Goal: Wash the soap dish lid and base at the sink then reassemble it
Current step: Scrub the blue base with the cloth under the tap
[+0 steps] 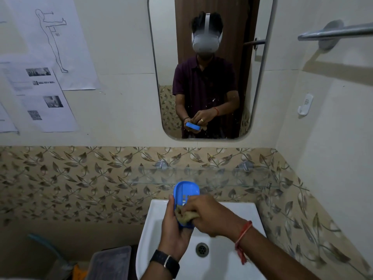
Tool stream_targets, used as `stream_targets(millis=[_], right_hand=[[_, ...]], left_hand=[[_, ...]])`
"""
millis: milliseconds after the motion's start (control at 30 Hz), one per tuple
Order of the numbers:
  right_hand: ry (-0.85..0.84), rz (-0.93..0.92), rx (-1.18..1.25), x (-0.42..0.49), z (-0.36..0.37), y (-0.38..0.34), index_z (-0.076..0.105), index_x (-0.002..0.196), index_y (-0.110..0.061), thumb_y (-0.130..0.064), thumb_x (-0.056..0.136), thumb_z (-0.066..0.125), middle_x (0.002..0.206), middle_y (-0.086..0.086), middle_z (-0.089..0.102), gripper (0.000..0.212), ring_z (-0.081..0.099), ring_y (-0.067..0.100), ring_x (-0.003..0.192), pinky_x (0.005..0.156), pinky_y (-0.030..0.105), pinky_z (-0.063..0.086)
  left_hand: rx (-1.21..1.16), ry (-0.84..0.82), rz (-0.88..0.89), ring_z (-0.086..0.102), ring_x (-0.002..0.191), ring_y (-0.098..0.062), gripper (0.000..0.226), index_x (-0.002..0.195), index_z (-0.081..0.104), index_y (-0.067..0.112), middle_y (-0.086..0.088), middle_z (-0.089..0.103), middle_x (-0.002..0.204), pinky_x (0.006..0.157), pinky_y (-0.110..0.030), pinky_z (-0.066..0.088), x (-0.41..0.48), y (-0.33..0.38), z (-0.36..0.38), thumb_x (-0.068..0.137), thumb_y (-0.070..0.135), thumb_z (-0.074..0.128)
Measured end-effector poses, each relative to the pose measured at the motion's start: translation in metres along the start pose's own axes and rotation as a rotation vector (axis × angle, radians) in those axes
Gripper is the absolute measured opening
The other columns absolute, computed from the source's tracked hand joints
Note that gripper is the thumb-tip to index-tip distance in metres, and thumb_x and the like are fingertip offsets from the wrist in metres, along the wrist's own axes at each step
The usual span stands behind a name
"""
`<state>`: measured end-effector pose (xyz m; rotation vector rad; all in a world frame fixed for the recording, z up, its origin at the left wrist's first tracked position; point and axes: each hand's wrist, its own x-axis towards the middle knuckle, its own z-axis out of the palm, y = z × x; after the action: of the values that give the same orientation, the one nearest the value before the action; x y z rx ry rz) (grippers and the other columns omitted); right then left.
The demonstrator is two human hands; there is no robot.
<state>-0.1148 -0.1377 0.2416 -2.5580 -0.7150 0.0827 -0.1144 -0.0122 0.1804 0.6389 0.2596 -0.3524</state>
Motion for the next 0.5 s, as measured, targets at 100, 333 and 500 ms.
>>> stream_targets(millis=[100,333,500], right_hand=[[-0.17,0.056,-0.062,-0.002,-0.01,0.004,0.058,0.067,-0.018,0.001,0.084,0.052,0.081,0.003,0.059,0.027,0.056,0.022,0.072,0.066,0.036,0.05],[0.242,0.063,-0.02,0.013,-0.005,0.004,0.074,0.079,-0.01,-0.002,0.082,0.053,0.088,0.008,0.067,0.023,0.063,0.022,0.081,0.079,0.032,0.054],[0.567,0.157,0.038,0.024,-0.004,0.012,0.074,0.088,-0.009,0.0,0.082,0.063,0.091,0.009,0.064,0.016,0.062,0.022,0.081,0.075,0.027,0.05]], left_hand=[[0.095,-0.011,-0.013,0.073,0.108,-0.033,0.065,0.131,0.066,0.001,-0.025,0.069,0.13,0.089,-0.042,0.06,-0.001,-0.001,0.002,0.101,0.054,0.044],[-0.026,0.019,0.046,0.069,0.112,-0.034,0.061,0.132,0.065,0.003,-0.026,0.071,0.124,0.101,-0.048,0.054,0.006,-0.002,0.013,0.1,0.052,0.048],[-0.028,-0.015,0.052,0.071,0.104,-0.031,0.049,0.125,0.07,0.007,-0.022,0.071,0.125,0.089,-0.045,0.059,0.003,-0.015,0.019,0.102,0.044,0.047]])
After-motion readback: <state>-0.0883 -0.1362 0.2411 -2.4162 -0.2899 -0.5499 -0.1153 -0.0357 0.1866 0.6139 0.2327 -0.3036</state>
